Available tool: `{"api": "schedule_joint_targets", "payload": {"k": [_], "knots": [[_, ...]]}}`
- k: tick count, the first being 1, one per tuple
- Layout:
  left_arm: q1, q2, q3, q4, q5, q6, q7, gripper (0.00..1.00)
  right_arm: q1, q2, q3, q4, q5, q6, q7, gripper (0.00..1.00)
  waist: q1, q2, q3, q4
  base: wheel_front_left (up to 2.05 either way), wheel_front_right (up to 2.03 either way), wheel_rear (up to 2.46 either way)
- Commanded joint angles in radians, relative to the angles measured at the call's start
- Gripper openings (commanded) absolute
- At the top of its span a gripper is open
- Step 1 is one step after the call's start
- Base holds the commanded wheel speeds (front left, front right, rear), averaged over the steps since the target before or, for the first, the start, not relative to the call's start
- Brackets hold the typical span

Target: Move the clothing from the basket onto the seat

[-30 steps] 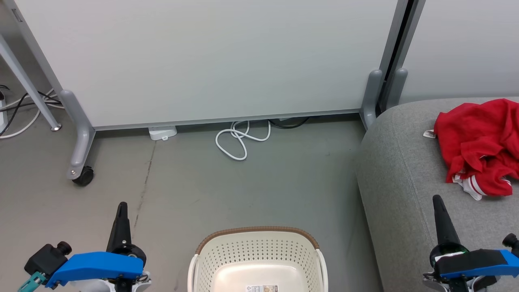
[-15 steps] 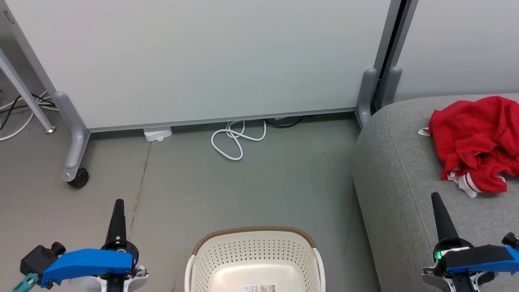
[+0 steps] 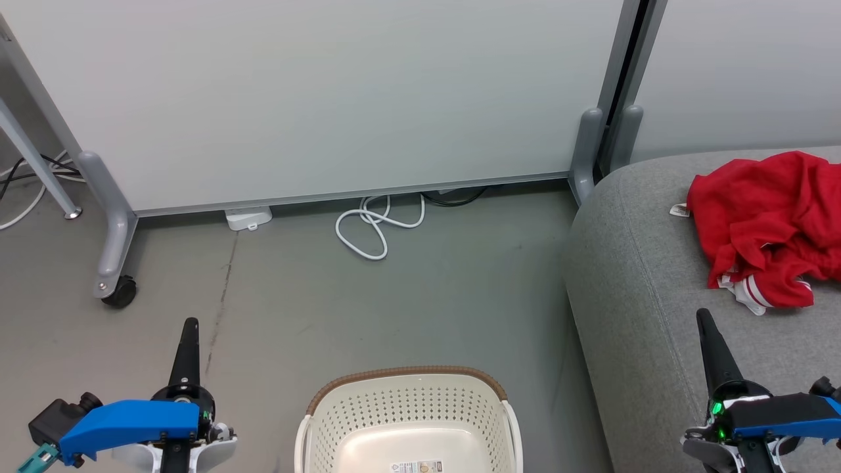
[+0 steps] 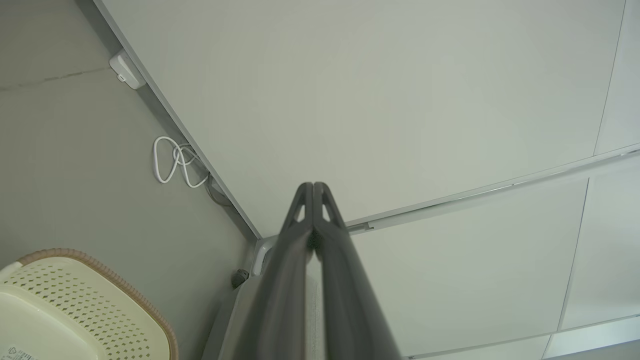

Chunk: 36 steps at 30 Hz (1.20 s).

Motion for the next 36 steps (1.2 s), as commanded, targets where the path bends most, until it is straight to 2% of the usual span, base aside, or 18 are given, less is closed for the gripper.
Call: {"api": "schedule_joint_targets", "payload": {"k": [1, 36], "knots": [[-0.021, 0.001, 0.009, -0.010, -0.016, -0.008, 0.005, 0.00, -0.021, -0.007, -0.003, -0.002, 0.018, 0.001, 0.003, 0.00, 0.0000, 0.0000, 0.000, -0.001, 0.00, 0.00, 0.00], [-0.038, -0.007, 0.048, -0.007, -0.286, -0.019, 0.074, 0.00, -0.046, -0.008, -0.009, 0.026, 0.284, 0.001, 0.076, 0.00, 0.0000, 0.0000, 0.004, -0.036, 0.00, 0.00, 0.00]]}}
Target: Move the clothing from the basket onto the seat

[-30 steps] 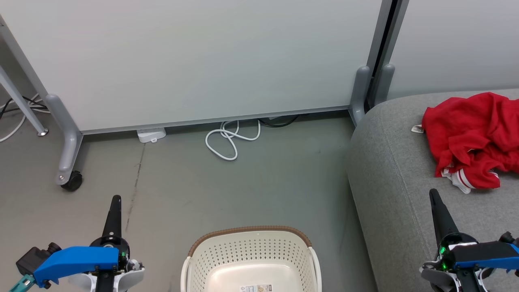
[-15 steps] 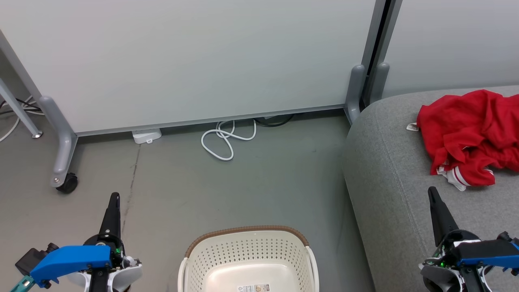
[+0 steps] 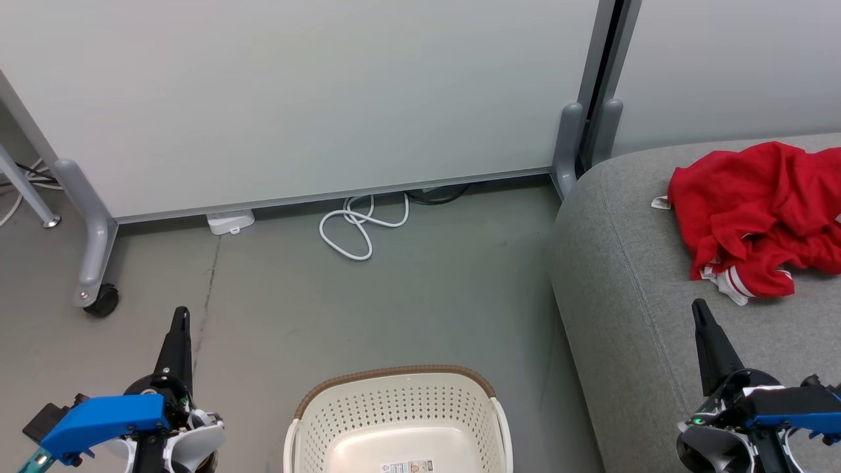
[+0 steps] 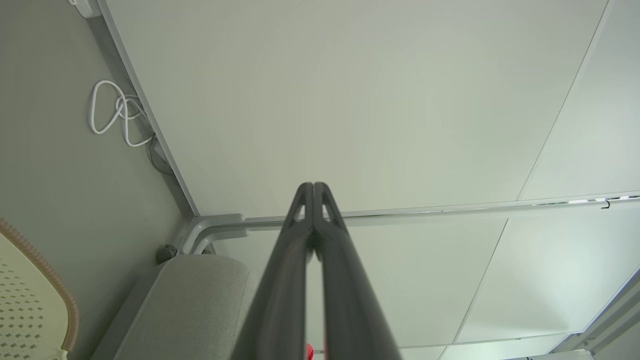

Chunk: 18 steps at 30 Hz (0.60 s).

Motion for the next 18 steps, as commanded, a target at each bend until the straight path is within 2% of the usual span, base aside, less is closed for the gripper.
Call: {"api": "schedule_joint_targets", "payload": {"k": [1, 18], "knots": [[-0.014, -0.002, 0.003, -0.005, -0.015, -0.010, 0.007, 0.00, -0.014, -0.006, -0.002, 0.003, 0.019, 0.001, 0.005, 0.00, 0.0000, 0.0000, 0.000, -0.001, 0.00, 0.00, 0.00], [-0.015, -0.003, 0.007, -0.005, -0.041, -0.011, 0.013, 0.00, -0.016, -0.006, -0.003, 0.006, 0.042, 0.001, 0.012, 0.00, 0.0000, 0.0000, 0.001, -0.006, 0.00, 0.00, 0.00]]}}
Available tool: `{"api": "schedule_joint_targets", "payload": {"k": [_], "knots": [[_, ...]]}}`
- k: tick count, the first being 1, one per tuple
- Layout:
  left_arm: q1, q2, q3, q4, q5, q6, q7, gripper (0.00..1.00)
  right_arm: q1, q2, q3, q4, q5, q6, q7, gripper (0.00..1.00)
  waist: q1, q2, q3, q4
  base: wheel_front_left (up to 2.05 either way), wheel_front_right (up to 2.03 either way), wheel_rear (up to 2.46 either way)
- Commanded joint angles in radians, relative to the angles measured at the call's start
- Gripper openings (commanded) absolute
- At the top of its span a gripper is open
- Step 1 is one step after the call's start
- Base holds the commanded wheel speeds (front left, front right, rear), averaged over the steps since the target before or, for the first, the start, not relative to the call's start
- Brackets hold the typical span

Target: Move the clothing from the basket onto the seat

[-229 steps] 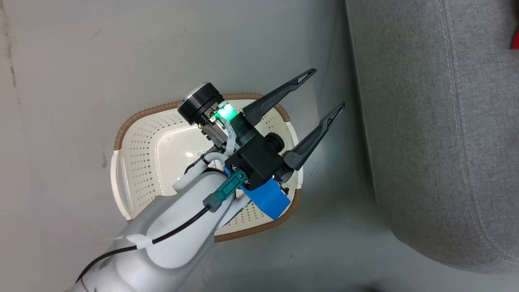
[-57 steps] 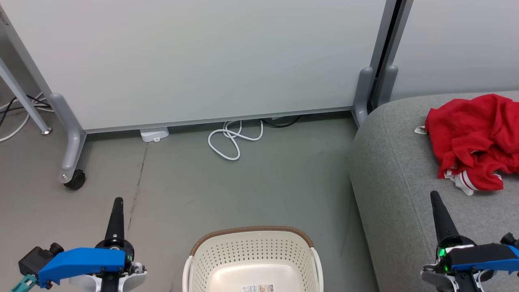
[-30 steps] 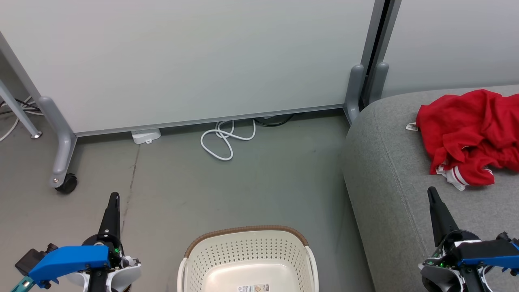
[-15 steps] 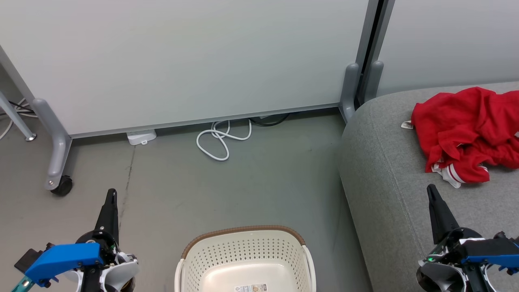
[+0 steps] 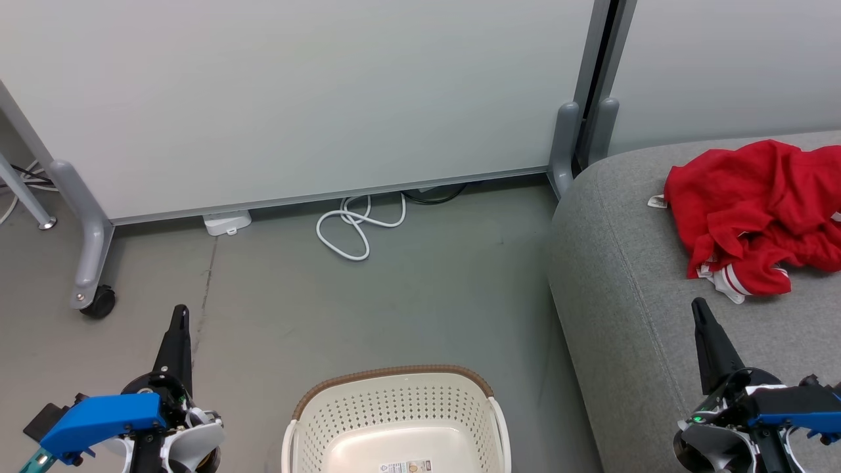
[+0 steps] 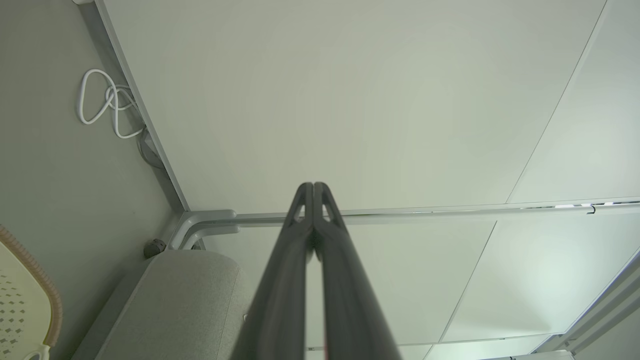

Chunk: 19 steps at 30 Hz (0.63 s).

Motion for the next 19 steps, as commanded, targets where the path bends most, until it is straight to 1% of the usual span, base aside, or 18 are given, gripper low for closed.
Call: {"api": "schedule_joint_targets", "payload": {"k": [1, 19], "knots": [[-0.011, -0.002, 0.003, -0.005, -0.002, -0.009, 0.004, 0.00, -0.012, -0.006, -0.002, 0.002, 0.002, 0.000, 0.003, 0.00, 0.0000, 0.0000, 0.000, 0.000, 0.00, 0.00, 0.00], [-0.011, -0.002, 0.002, -0.005, -0.002, -0.009, 0.004, 0.00, -0.012, -0.006, -0.002, 0.002, 0.002, 0.000, 0.003, 0.00, 0.0000, 0.0000, 0.000, 0.000, 0.00, 0.00, 0.00]]}}
